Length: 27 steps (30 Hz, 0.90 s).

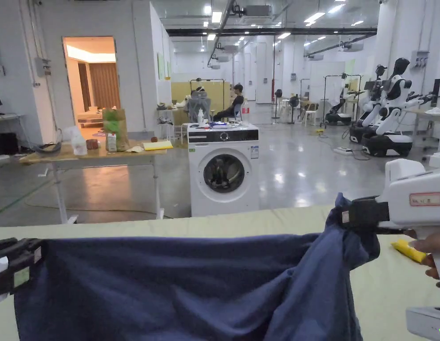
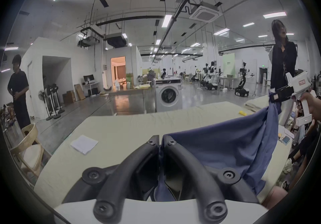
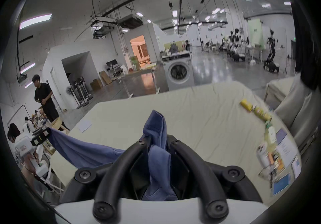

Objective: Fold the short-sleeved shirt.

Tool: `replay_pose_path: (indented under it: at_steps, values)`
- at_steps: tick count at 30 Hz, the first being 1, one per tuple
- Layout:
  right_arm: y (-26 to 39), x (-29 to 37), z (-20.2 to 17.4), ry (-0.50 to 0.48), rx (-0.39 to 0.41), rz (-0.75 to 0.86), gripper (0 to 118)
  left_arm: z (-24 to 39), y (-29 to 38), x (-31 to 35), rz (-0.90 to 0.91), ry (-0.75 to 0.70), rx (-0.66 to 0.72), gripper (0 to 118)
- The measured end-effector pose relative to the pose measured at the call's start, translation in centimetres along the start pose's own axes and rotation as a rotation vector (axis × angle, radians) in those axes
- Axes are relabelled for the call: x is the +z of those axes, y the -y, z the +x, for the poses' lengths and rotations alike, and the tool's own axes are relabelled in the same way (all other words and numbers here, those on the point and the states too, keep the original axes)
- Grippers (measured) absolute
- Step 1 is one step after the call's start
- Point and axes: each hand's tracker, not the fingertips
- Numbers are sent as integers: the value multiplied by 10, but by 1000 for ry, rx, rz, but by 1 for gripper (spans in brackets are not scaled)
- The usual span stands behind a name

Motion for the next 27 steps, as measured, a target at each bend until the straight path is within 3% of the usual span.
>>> replay_pose_path:
  at_steps: [6,17,22,25,27]
  values:
    - [-81,15,-9,62,29,121,13,6,-78,-17,58,-6,-78,0]
    - [-206,-23,-5,158,-19,286,13,-1,-198,-98,158,-72,33,0]
    - [-217,-71,2,179,1,317,13,-2,-203,-149,172,-125,70,0]
    - [-196,-106,6,186,52,306,14,-7,-176,-177,152,-139,75,0]
    - [-166,-131,12,184,41,283,14,-9,-144,-187,121,-140,82,0]
